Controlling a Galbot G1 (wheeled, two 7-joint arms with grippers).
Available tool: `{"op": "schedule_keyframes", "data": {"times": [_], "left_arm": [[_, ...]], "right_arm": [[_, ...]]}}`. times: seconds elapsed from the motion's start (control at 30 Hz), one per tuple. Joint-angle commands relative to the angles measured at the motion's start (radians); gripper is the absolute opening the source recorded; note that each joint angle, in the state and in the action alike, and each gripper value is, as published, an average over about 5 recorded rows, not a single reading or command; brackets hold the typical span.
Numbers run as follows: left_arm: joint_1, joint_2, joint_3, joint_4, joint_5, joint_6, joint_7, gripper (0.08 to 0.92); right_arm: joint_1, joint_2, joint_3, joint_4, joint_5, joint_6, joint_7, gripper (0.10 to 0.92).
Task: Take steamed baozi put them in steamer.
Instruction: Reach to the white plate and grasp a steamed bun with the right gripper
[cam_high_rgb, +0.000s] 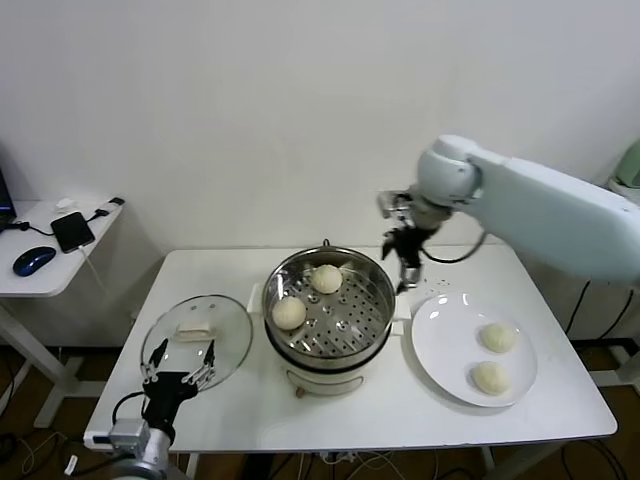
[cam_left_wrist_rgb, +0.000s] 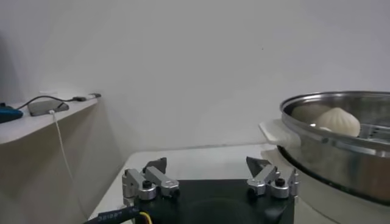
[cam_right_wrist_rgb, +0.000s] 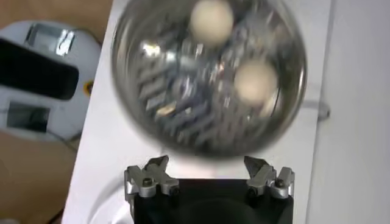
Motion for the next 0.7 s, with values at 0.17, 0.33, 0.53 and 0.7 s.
{"op": "schedule_keyframes", "data": {"times": [0.17, 0.33, 0.53, 0.7], "left_arm": [[0.042, -0.005, 0.008, -0.019, -0.01, 0.014, 0.0, 0.823], [0.076, -0.018, 0.011, -0.031, 0.015, 0.009, -0.001, 0.823], [0.105, -0.026, 0.013, -0.044, 0.031, 0.001, -0.002, 0.823], [0.118, -0.025, 0.01, -0.054, 0.036, -0.001, -0.002, 0.823]], "right_arm": [[-0.616, -0.31, 0.473, 0.082, -0.306, 0.261, -0.069, 0.823], [-0.806, -0.243, 0.617, 0.024, -0.397, 0.321, -0.067, 0.823], [-0.899, -0.189, 0.701, -0.017, -0.47, 0.358, -0.06, 0.823], [-0.928, -0.148, 0.739, -0.082, -0.512, 0.387, -0.037, 0.823]]}}
